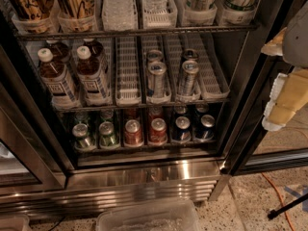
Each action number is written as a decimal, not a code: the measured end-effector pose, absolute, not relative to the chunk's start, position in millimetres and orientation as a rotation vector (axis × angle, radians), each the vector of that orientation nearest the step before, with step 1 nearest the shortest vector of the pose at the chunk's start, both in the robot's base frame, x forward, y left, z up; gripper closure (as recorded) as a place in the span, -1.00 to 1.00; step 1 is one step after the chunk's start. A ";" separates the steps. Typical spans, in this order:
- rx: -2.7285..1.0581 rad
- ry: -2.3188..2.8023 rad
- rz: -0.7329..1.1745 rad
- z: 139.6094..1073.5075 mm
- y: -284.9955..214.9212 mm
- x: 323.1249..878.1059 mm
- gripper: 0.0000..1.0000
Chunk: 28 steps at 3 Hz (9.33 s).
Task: Pick water bottle from top shelf of fridge
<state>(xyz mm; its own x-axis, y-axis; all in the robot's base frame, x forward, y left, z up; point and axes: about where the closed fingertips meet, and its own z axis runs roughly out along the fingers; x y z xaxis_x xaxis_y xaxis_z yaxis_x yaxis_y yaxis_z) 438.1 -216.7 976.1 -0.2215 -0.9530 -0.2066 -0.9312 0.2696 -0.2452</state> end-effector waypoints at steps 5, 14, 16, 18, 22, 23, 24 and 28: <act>-1.390 1.991 0.291 997.0 -164.0 420.2 -1.00; -1.162 1.392 0.348 995.3 -34.5 493.6 -1.00; -1.068 1.396 0.347 999.1 -28.0 496.7 -1.00; -0.711 1.459 0.326 1014.3 -13.0 506.0 -1.00; -0.639 1.341 0.404 1029.6 13.4 530.8 -1.00; -0.639 1.341 0.404 1029.6 13.4 530.8 -1.00; -0.622 1.352 0.406 1031.1 11.4 533.5 -1.00; -0.625 1.338 0.406 1048.8 19.9 552.3 -1.00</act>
Offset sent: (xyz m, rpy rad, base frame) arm -0.0022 0.0088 0.0005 0.0552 0.0073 -0.0053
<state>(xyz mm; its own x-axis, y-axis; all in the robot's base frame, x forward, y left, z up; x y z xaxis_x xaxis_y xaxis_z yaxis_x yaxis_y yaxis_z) 552.3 19.9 1048.8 0.1997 -0.0775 -0.9768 -0.6071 0.7727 -0.1854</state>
